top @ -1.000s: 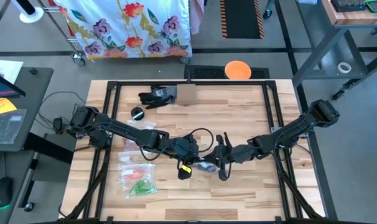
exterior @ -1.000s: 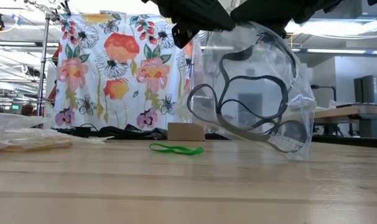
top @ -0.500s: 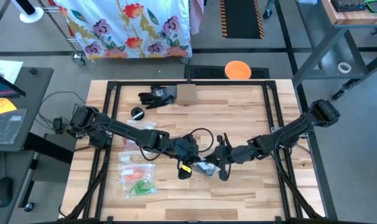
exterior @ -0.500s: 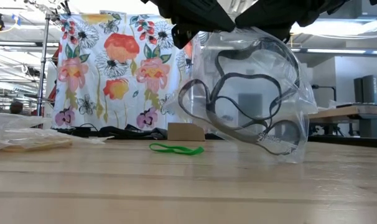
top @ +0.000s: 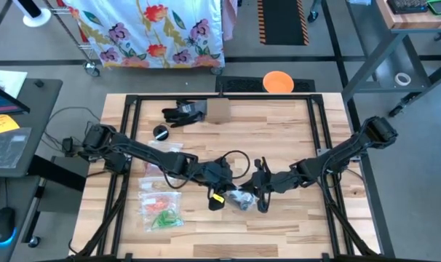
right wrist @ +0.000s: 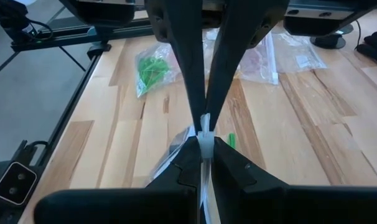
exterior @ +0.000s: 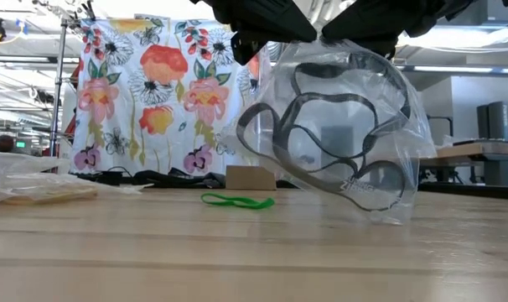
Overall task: Sort rubber bands
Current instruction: Close the transparent zip bag
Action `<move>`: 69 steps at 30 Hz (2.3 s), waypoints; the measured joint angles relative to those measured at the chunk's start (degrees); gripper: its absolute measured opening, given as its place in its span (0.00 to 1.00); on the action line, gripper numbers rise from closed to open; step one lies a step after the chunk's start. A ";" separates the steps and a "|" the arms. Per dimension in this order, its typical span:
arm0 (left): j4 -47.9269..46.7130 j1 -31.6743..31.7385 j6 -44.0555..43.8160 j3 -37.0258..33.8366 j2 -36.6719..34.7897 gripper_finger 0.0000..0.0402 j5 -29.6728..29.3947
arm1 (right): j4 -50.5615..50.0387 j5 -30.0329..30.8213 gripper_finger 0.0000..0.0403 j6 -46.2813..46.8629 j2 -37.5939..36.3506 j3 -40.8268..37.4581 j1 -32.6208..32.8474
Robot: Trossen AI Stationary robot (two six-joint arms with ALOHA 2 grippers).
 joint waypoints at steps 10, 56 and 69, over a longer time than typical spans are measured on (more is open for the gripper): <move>1.65 -0.85 3.92 -0.02 0.36 0.21 -3.18 | -0.03 -0.31 0.04 -0.16 0.02 -0.10 0.02; 1.71 -1.35 3.47 -0.02 0.36 0.00 -5.88 | 1.11 -0.14 0.04 -0.71 0.02 -0.02 -0.37; 2.24 -2.76 4.34 -0.02 0.36 0.00 -6.64 | -1.67 0.06 0.04 1.16 -0.02 0.11 0.15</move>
